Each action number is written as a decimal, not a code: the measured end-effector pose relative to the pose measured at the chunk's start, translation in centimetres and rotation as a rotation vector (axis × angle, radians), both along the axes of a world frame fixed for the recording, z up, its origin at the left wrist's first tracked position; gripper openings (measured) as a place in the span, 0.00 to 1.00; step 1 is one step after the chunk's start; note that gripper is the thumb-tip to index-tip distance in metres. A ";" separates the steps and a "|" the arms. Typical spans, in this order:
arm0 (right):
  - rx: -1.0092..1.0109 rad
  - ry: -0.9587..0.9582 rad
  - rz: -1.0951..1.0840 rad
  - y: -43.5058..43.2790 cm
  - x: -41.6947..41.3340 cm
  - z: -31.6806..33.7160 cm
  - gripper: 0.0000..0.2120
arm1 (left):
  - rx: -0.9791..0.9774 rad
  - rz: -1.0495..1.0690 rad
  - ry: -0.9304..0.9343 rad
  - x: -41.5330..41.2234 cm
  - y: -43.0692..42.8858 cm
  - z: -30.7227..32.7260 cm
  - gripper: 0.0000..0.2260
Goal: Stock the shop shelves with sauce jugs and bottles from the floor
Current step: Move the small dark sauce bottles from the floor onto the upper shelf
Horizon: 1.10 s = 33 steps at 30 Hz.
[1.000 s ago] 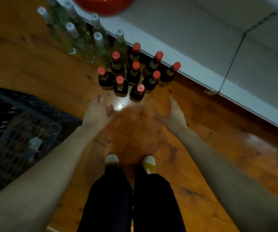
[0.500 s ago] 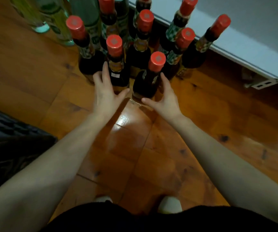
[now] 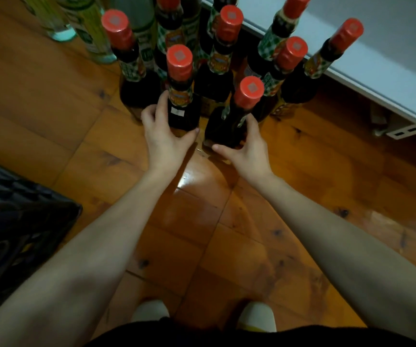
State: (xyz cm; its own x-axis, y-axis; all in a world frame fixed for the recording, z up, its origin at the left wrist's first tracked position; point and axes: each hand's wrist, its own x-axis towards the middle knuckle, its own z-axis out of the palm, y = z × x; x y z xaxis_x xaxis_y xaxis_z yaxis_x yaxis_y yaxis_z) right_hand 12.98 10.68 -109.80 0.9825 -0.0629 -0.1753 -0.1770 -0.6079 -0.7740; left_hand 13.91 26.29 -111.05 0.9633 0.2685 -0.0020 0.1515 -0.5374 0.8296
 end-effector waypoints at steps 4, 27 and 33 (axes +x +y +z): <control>0.031 0.076 -0.088 -0.3 -2.0 2.5 0.41 | -0.008 -0.055 0.076 -2.0 0.5 2.5 0.39; 0.165 0.208 -0.311 -3.2 -11.3 51.4 0.37 | -0.068 -0.244 0.145 -10.4 -0.5 51.9 0.35; 0.124 0.132 -0.424 -5.2 -12.3 64.4 0.36 | -0.107 -0.307 0.102 -9.7 -1.6 64.8 0.37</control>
